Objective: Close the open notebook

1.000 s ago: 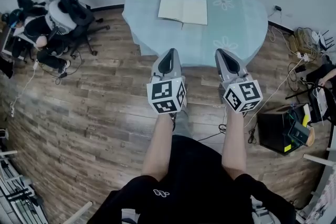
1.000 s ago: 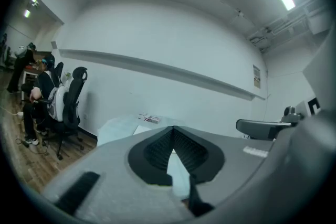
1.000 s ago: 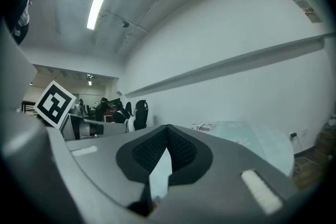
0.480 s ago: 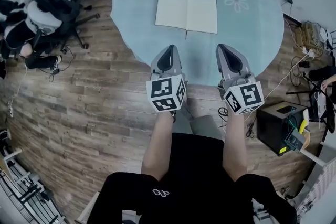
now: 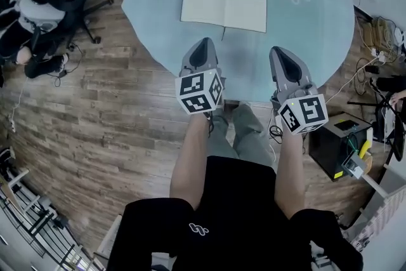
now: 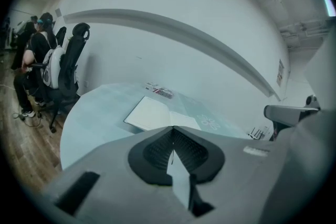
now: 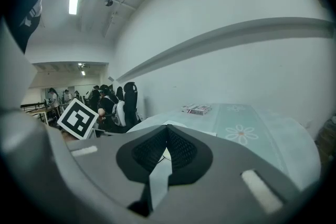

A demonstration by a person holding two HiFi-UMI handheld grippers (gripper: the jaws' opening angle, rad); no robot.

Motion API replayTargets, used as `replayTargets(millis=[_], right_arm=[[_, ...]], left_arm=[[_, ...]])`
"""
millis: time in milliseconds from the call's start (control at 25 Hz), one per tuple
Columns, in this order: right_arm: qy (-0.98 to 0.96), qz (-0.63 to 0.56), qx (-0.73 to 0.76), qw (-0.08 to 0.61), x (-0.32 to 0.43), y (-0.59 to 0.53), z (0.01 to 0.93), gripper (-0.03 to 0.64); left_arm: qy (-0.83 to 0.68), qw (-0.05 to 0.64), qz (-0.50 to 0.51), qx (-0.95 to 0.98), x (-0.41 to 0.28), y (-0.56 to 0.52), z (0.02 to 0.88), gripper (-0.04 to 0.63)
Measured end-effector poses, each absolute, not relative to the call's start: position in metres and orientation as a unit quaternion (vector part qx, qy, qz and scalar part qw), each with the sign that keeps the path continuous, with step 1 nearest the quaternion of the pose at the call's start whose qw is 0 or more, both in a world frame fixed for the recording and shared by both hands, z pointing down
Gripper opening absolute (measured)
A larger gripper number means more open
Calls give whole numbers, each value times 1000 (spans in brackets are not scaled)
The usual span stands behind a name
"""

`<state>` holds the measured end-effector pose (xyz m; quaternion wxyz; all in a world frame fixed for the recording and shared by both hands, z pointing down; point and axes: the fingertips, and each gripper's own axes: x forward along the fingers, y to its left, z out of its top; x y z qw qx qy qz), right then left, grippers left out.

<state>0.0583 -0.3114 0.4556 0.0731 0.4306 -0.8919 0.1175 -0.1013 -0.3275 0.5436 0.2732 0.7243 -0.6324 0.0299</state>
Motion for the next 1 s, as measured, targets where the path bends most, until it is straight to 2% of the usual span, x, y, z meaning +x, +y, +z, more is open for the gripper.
replayTargets(millis=[120,320,520,680,1000], right_arm=[[-895,118,422,80,55,-315,459,11],[-896,122,417,89,55,-315,464,11],[-896,120,418,95,64,-313,465,11],[-893,118,424,98,71,-316,464,11],[-888,118,429,116,75,-310,474,11]], left_arm=[[-633,288,29,718,-109,-341,559,7],[-623,335,13,706,-117,-361,580,90],[-620,386,-15,683,-121,-372,601,135],[-614,422,-35,666,-123,-385,614,151],[-637,421,0,646,-131,-401,624,153]])
